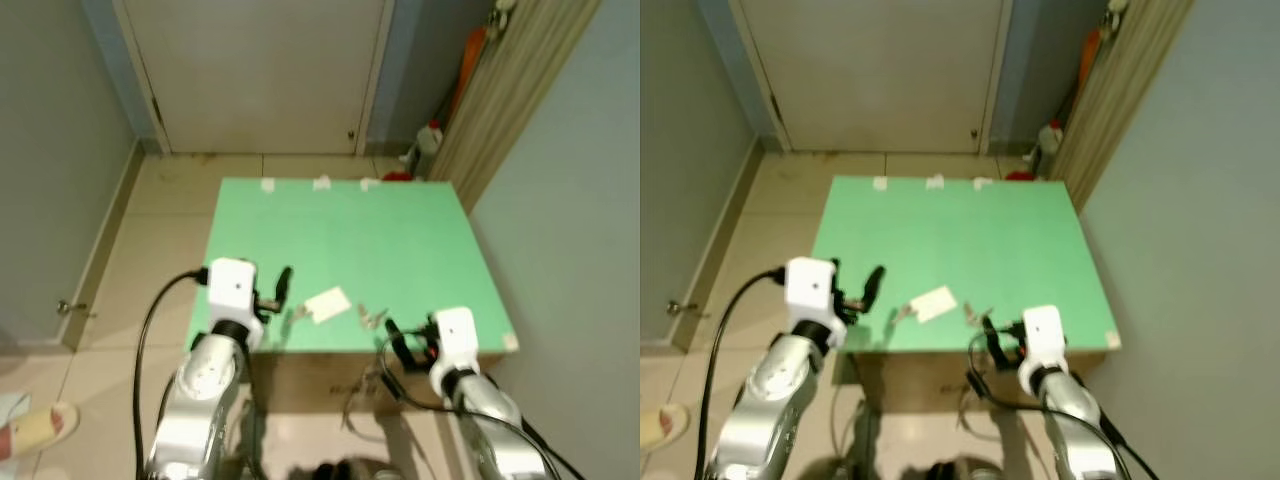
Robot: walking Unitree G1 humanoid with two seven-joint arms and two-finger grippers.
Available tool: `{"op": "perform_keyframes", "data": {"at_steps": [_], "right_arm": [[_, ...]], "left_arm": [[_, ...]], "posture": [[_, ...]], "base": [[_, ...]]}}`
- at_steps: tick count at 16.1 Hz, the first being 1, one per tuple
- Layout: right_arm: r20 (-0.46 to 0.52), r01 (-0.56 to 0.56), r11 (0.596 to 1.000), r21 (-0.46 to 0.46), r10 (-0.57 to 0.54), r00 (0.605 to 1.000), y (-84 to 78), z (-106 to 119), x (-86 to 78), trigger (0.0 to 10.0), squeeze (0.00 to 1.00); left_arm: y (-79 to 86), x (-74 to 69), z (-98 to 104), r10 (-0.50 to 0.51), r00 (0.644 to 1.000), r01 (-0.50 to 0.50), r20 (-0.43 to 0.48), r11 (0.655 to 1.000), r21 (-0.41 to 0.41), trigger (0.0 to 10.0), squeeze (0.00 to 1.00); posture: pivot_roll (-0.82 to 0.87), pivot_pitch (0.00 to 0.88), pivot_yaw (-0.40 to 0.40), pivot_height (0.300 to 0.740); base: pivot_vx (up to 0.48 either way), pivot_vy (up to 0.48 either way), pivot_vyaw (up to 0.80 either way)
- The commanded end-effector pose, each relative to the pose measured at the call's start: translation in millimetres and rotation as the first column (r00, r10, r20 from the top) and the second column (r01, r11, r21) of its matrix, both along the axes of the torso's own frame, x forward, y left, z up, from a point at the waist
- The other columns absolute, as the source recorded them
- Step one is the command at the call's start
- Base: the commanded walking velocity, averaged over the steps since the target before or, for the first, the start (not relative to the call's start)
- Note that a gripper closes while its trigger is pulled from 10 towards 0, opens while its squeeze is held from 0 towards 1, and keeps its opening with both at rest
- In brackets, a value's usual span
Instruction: Hang keys on a hook
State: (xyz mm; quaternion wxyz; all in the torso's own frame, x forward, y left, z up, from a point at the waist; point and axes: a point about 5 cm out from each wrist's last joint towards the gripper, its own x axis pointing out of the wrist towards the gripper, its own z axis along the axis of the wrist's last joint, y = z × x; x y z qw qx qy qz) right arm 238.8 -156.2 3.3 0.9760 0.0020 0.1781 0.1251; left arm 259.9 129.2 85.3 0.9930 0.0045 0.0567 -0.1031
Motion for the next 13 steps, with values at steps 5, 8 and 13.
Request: {"op": "perform_keyframes", "data": {"at_steps": [5,8,13], "right_arm": [[0.010,0.010,1.000,0.017,-0.010,1.000,0.7,4,-3.0,10.0,0.02],[-0.010,-0.039,0.999,0.030,0.039,0.999,4.2,3,-7.5,10.0,0.02],[-0.083,-0.122,0.981,0.151,0.136,0.987,23.0,-3,-7.6,10.0,0.02]], "left_arm": [[4.9,2.9,-6,0.046,0.998,-0.045,-0.036,0.999,0.029,10.0,0.00],[7.8,0.3,-14,0.053,0.996,-0.048,-0.067,0.996,0.073,10.0,0.00],[21.1,-16.0,-7,0.032,0.999,-0.027,-0.038,0.992,0.123,10.0,0.00]], "posture": [[0.00,0.113,-0.054,0.736],[0.00,0.127,-0.060,0.736],[0.08,0.172,-0.056,0.736]], "base": [[0.206,-0.139,0.00],[0.000,0.000,0.00],[0.000,0.000,0.00]]}}
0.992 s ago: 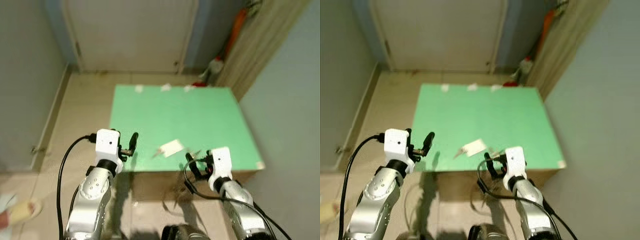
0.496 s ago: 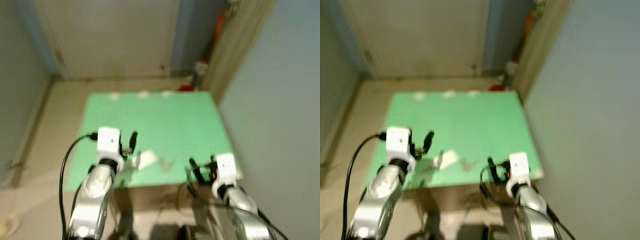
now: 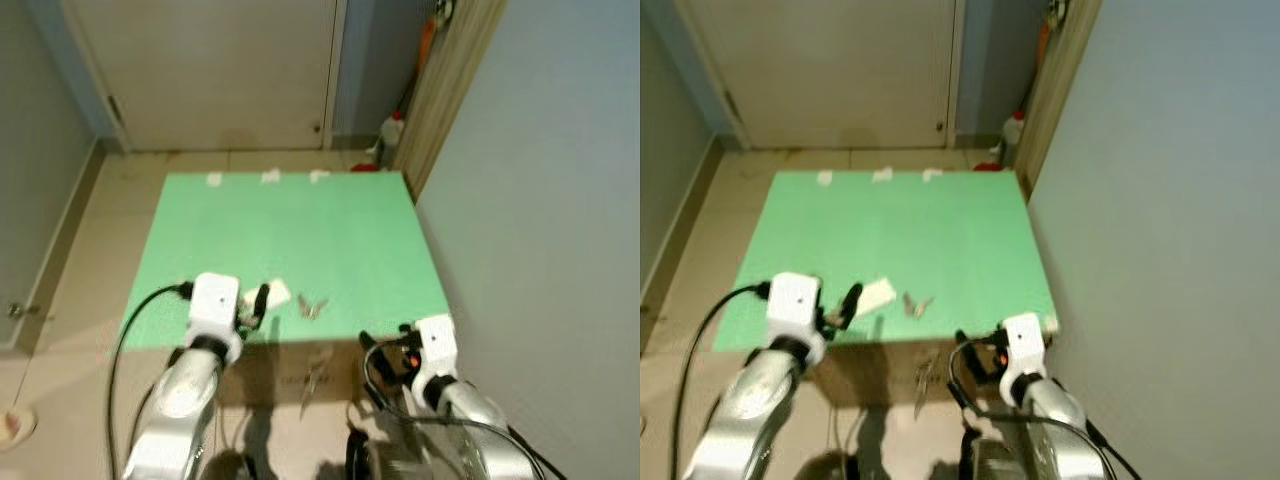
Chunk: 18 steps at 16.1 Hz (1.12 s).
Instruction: Hang keys on a hook
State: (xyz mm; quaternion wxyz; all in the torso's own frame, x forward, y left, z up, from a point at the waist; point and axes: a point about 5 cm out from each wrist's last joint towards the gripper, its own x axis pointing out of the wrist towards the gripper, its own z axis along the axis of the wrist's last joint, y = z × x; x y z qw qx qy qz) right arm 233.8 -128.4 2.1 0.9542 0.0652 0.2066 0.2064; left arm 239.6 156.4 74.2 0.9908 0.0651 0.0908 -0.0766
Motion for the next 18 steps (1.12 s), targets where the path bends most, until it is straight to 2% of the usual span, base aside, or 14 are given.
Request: {"op": "perform_keyframes", "data": {"at_steps": [1,4,6,8,11,14,18], "right_arm": [[-0.030,0.019,1.000,0.020,-0.018,0.999,-3.7,-4,1.0,10.0,0.02],[-0.047,0.000,1.000,0.004,0.000,0.999,-4.1,-6,9.2,10.0,0.02],[-0.044,-0.017,1.000,-0.006,0.017,0.999,-6.1,-3,16.5,10.0,0.02],[-0.025,-0.039,0.999,-0.024,0.039,0.999,-5.2,1,23.7,10.0,0.02],[-0.015,-0.031,0.999,-0.025,0.030,0.999,-7.8,1,23.5,10.0,0.03],[-0.017,0.002,1.000,-0.025,-0.002,1.000,-14.5,-2,15.7,10.0,0.02],[-0.014,0.021,0.999,-0.036,-0.021,1.000,-20.3,-2,14.3,10.0,0.03]], "left_arm": [[0.9,-6.8,8,-0.047,0.999,0.046,0.026,0.999,0.025,10.0,0.00],[21.1,-30.7,1,-0.082,0.997,0.080,0.008,0.983,0.166,10.0,0.00],[26.7,-33.9,1,-0.031,1.000,0.030,0.003,0.989,0.141,10.0,0.00],[18.9,-25.6,5,0.000,0.999,-0.003,0.032,0.996,0.089,10.0,0.00],[7.8,-17.4,6,-0.027,0.998,0.024,0.055,0.999,0.045,10.0,0.00],[0.2,-6.9,4,-0.026,0.998,0.027,0.054,0.999,-0.033,10.0,0.00],[-3.8,0.4,3,-0.042,0.998,0.046,0.056,0.997,-0.060,10.0,0.00]], "posture": [[0.11,0.195,-0.059,0.736],[0.15,0.206,-0.081,0.736],[0.17,0.195,-0.104,0.736],[0.16,0.173,-0.118,0.736],[0.12,0.156,-0.116,0.736],[0.07,0.138,-0.104,0.736],[0.04,0.135,-0.100,0.736]], "base": [[0.000,0.000,0.00],[0.000,0.000,0.00],[0.000,0.000,0.00],[0.000,0.000,0.00],[0.000,0.000,0.00],[0.000,0.450,0.00],[0.070,0.435,0.00]]}}
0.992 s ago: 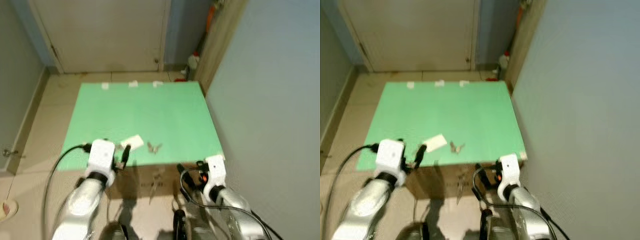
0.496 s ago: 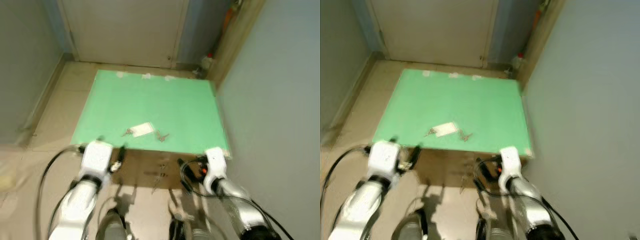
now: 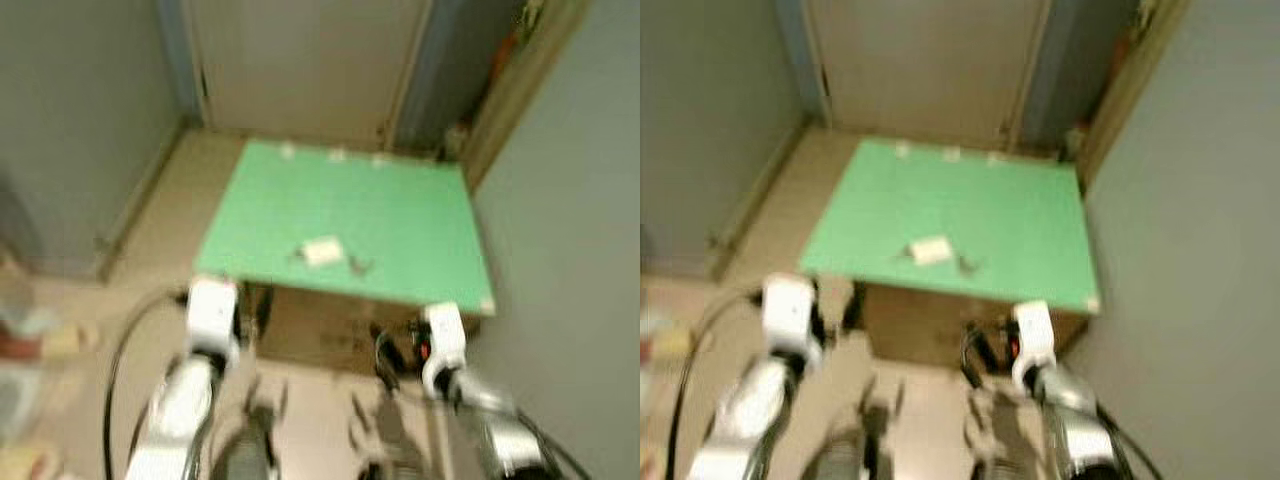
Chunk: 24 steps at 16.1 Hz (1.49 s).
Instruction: Hang keys on a hook
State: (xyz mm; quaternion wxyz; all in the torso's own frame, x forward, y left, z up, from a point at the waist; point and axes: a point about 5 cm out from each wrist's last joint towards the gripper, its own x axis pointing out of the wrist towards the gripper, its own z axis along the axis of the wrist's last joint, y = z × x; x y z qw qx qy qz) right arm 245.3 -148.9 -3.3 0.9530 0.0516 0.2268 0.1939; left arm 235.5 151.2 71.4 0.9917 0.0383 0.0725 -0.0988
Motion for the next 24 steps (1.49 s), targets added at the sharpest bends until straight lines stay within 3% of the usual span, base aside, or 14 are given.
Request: {"op": "perform_keyframes", "data": {"at_steps": [1,5,11,13,16,18,24], "right_arm": [[0.023,0.011,1.000,0.001,-0.011,1.000,-1.6,4,2.7,10.0,0.02],[0.019,0.017,1.000,-0.007,-0.017,1.000,-4.7,3,0.2,10.0,0.02],[0.014,0.006,1.000,-0.007,-0.006,1.000,-0.9,2,-2.9,10.0,0.02],[0.012,0.007,1.000,-0.005,-0.007,1.000,-0.6,2,-4.1,10.0,0.02],[0.010,0.006,1.000,-0.005,-0.006,1.000,0.9,1,-7.6,10.0,0.02],[0.008,0.008,1.000,-0.006,-0.008,1.000,0.7,0,-9.2,10.0,0.03],[0.006,0.009,1.000,-0.010,-0.009,1.000,0.5,-1,-10.1,10.0,0.03]], "left_arm": [[1.5,5.9,6,-0.003,1.000,0.003,0.025,1.000,-0.009,10.0,0.00],[0.1,10.1,5,-0.009,1.000,0.010,0.027,1.000,-0.012,10.0,0.00],[-1.3,16.7,6,-0.033,0.999,0.033,0.014,0.999,0.005,10.0,0.00],[-2.8,18.7,3,-0.044,0.999,0.043,0.006,0.994,0.102,10.0,0.00],[-7.3,20.1,0,-0.063,0.998,0.063,-0.008,0.986,0.152,10.0,0.00],[-11.4,18.5,0,-0.087,0.996,0.088,-0.009,0.988,0.124,10.0,0.00],[-11.5,20.8,-3,-0.033,0.999,0.035,-0.021,0.995,0.089,10.0,0.00]], "posture": [[0.04,0.135,-0.100,0.736],[0.04,0.136,-0.100,0.736],[0.04,0.136,-0.095,0.736],[0.03,0.135,-0.091,0.736],[0.03,0.134,-0.089,0.736],[0.02,0.131,-0.085,0.736],[0.02,0.116,-0.081,0.736]], "base": [[0.285,0.386,0.00],[0.312,0.362,0.00],[0.439,0.000,0.00],[0.221,0.000,0.00],[0.000,0.000,0.00],[0.176,0.000,0.00],[0.424,0.000,0.00]]}}
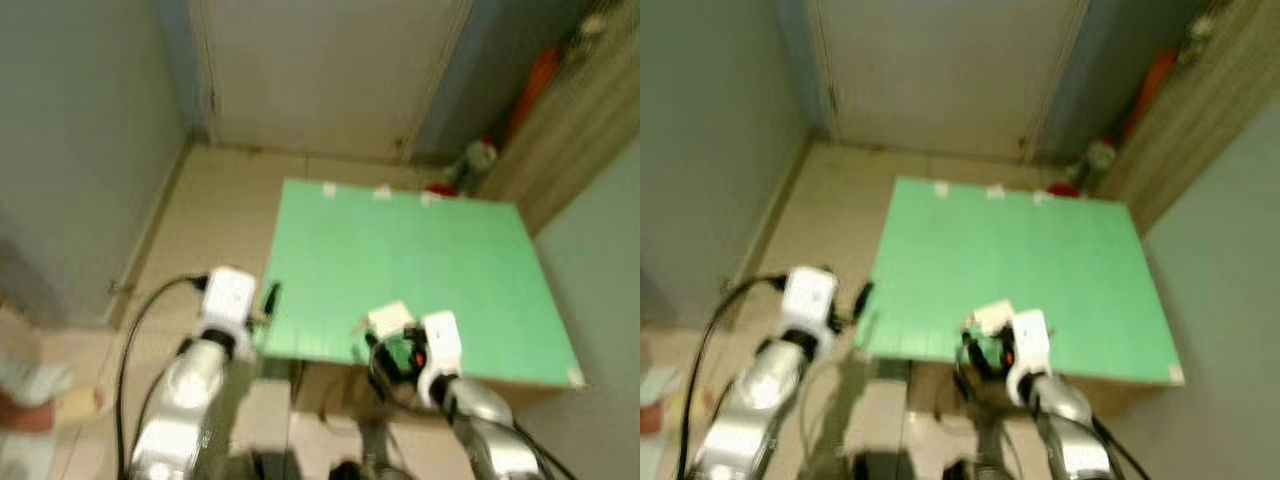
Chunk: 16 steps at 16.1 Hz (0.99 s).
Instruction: Hang keys on a hook
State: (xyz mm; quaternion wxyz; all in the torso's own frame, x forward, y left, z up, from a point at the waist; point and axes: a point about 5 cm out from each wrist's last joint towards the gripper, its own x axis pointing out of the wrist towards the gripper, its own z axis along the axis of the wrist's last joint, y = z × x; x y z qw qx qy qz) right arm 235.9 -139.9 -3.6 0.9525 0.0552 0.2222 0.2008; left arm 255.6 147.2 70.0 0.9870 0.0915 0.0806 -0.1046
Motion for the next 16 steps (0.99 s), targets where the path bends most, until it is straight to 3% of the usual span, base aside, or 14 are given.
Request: {"op": "perform_keyframes", "data": {"at_steps": [1,6,13,16], "right_arm": [[-0.002,0.020,1.000,-0.023,-0.020,1.000,-8.7,-1,-0.9,10.0,0.02],[-0.002,0.020,0.999,-0.025,-0.020,1.000,-8.7,-1,-1.5,10.0,0.02],[-0.020,0.051,0.998,-0.037,-0.052,0.998,-7.8,-8,-9.2,10.0,0.03],[-0.049,0.036,0.999,-0.027,-0.037,0.998,2.0,-14,-12.8,10.0,0.02]], "left_arm": [[-6.3,1.1,-2,-0.003,1.000,0.003,-0.015,1.000,-0.027,10.0,0.00],[-12.4,4.3,-3,-0.056,0.998,0.056,-0.013,0.998,0.041,10.0,0.00],[-9.1,-4.0,-5,-0.037,0.999,0.038,-0.033,0.998,0.044,10.0,0.00],[-0.5,-11.3,-5,-0.014,0.999,0.016,-0.044,0.998,0.057,10.0,0.00]], "posture": [[0.02,0.112,-0.080,0.736],[0.01,0.106,-0.075,0.736],[0.03,0.160,-0.064,0.736],[0.06,0.176,-0.063,0.736]], "base": [[0.454,0.000,0.00],[0.456,0.000,0.00],[0.000,0.000,0.00],[0.000,0.000,0.00]]}}
